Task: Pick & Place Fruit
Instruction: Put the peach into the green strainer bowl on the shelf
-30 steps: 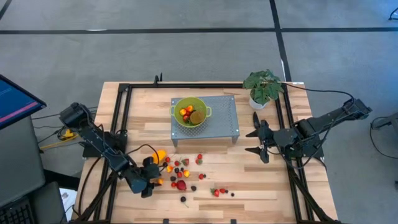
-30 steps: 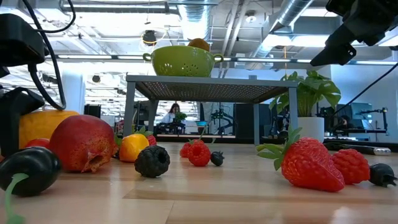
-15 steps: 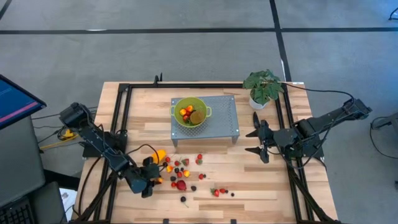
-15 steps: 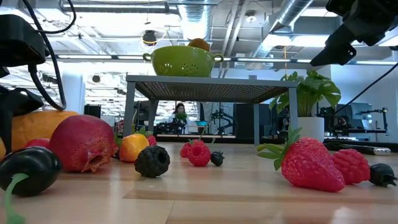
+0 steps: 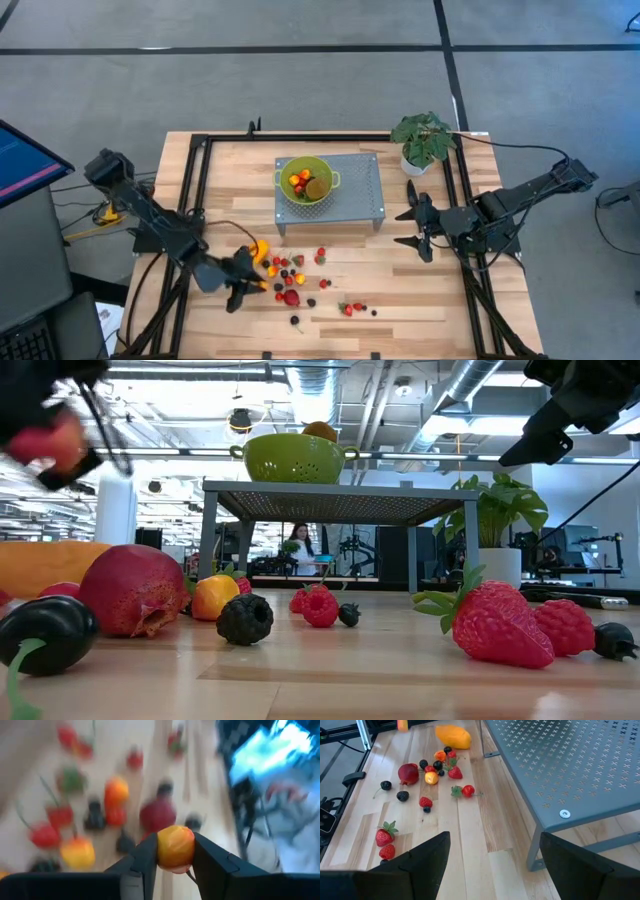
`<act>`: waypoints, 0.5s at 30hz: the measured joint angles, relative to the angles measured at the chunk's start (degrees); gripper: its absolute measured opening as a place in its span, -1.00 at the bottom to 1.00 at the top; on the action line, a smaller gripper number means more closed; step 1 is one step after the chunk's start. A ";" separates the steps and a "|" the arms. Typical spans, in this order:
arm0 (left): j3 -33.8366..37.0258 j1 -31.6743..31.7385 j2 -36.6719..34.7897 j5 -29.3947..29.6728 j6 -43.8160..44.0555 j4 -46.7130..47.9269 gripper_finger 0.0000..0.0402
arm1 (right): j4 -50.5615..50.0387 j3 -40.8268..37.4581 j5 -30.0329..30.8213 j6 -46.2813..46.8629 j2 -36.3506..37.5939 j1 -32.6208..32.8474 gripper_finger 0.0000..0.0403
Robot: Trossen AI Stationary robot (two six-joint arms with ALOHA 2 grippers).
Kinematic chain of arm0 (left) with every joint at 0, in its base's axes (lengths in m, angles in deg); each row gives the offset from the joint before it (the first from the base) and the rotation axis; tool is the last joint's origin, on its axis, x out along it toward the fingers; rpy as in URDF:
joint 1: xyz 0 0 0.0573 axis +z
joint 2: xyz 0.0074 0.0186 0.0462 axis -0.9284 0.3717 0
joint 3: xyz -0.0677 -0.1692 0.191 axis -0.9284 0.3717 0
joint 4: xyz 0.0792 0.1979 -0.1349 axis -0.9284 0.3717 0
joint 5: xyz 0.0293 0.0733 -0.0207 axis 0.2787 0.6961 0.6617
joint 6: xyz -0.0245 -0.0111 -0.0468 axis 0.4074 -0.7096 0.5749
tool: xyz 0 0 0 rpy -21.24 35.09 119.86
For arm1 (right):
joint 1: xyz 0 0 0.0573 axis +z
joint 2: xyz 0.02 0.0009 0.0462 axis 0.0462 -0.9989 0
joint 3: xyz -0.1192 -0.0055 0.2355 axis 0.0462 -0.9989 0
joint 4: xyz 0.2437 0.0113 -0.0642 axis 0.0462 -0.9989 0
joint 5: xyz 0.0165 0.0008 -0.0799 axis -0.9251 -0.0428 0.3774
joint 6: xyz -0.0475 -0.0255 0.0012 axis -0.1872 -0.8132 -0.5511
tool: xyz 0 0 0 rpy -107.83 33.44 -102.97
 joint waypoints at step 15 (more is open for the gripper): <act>0.00 17.06 -20.69 10.16 -45.20 -27.59 -0.51 | 0.00 0.00 0.00 0.01 0.00 0.01 0.50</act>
